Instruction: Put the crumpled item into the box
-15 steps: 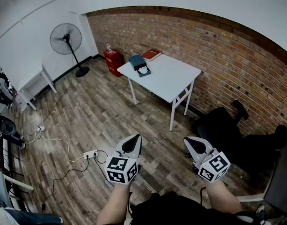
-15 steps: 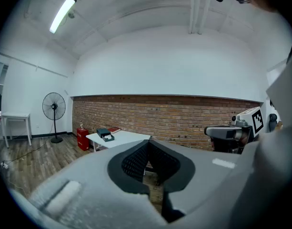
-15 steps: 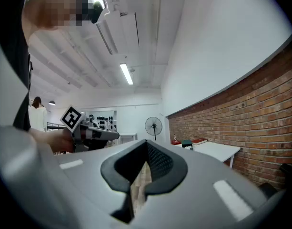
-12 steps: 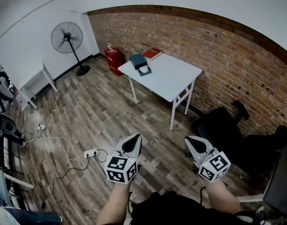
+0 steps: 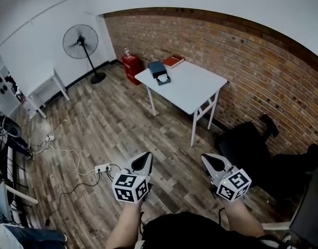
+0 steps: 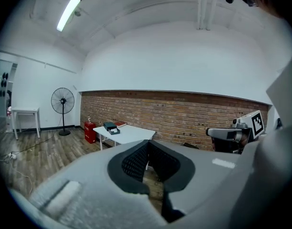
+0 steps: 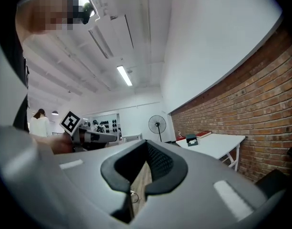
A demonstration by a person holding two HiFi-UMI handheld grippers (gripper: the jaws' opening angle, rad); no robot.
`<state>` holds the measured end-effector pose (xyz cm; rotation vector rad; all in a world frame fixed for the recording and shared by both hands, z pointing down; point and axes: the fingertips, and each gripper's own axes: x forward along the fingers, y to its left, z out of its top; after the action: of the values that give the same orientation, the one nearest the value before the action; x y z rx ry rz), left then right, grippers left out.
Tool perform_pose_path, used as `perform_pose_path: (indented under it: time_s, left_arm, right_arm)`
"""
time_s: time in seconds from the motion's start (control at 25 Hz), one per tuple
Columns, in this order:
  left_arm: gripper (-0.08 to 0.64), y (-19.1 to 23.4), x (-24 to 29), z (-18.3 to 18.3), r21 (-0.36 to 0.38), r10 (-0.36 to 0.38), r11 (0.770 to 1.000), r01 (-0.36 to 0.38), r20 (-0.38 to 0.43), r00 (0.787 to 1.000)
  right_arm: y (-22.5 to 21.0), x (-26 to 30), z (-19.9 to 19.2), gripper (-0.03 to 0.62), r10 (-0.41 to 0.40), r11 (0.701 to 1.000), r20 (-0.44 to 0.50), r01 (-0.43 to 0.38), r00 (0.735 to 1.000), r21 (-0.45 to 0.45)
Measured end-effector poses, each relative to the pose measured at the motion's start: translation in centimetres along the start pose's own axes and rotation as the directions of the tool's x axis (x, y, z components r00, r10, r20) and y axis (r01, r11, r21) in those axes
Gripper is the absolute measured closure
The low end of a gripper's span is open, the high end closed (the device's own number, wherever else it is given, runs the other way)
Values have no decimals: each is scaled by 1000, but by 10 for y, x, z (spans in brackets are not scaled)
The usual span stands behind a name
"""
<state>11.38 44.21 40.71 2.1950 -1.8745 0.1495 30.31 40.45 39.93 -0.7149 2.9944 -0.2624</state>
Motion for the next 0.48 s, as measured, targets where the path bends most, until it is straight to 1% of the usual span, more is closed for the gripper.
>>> perform_pose_path:
  time_s: [0.24, 0.36, 0.48]
  left_arm:
    - [554, -14, -11, -5, 19, 23, 1000, -23, 5, 1000]
    - [554, -23, -5, -12, 10, 13, 1000, -13, -6, 1000]
    - [554, -31, 11, -14, 9, -9, 1000, 10, -11, 1000]
  right_arm:
    - [12, -7, -8, 592, 59, 998, 4, -59, 998, 18]
    - [11, -11, -15, 592, 67, 997, -6, -67, 998, 48]
    - [2, -15, -25, 592, 65, 997, -32, -63, 997, 53]
